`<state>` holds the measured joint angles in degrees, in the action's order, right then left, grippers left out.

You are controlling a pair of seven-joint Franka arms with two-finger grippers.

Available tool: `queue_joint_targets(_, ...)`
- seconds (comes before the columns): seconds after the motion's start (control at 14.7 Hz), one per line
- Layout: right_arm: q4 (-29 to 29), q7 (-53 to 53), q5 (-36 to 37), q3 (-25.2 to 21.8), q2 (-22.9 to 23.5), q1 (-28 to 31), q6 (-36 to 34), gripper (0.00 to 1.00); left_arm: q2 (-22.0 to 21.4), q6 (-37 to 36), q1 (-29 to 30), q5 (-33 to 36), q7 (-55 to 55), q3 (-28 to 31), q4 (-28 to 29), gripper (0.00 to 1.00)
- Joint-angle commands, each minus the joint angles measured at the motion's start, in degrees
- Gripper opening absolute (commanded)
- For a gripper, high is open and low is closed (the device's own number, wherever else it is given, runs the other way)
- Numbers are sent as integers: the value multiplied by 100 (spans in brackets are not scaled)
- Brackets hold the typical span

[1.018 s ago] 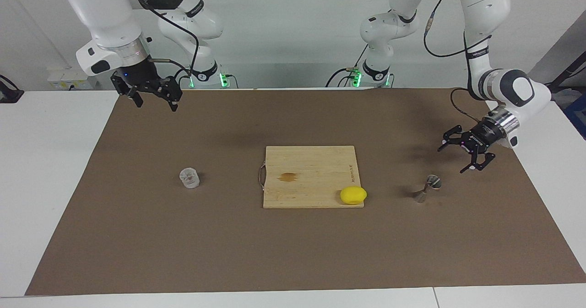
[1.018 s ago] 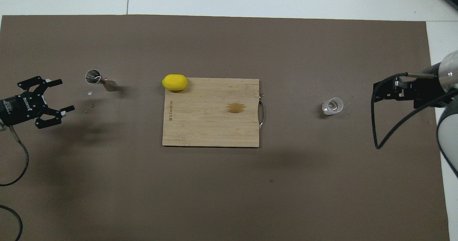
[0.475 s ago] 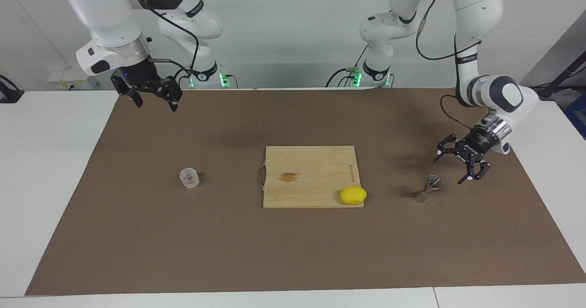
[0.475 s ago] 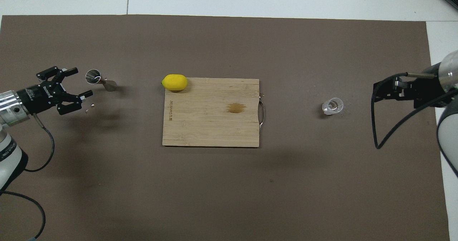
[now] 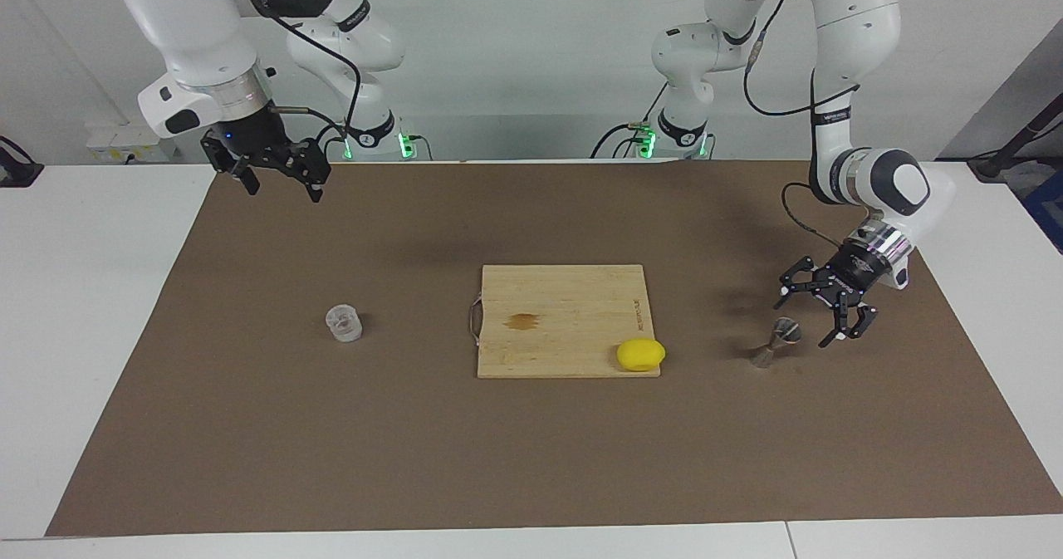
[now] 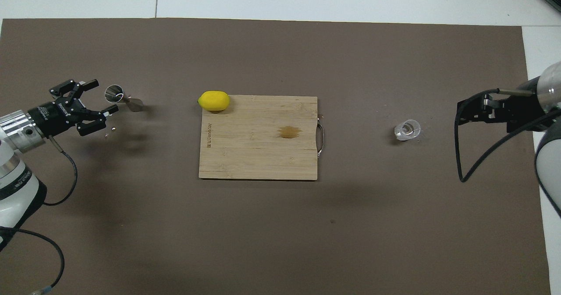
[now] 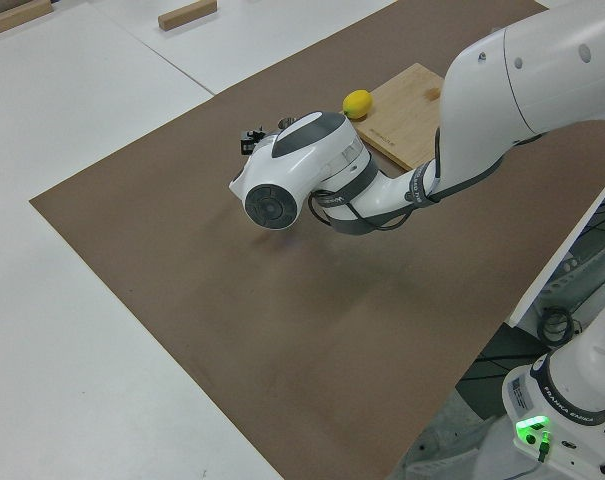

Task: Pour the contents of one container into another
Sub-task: 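Reach the open left gripper toward the small metal cup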

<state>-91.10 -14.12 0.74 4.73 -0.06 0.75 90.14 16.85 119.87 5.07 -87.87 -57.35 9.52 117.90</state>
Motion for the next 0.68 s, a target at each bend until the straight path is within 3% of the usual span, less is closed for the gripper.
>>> queue_joint_targets(0.0, -13, -100, -13, 46, -2, 66, 39, 100, 3, 203, -172, -230, -22, 58, 40, 100)
queue_joint_targets(0.34, -14, -100, -13, 46, -2, 66, 39, 100, 29, 238, -305, -354, -13, 58, 40, 99)
queue_joint_targets(0.61, -22, -100, -13, 46, -2, 66, 39, 100, 38, 273, -305, -354, -13, 58, 49, 90)
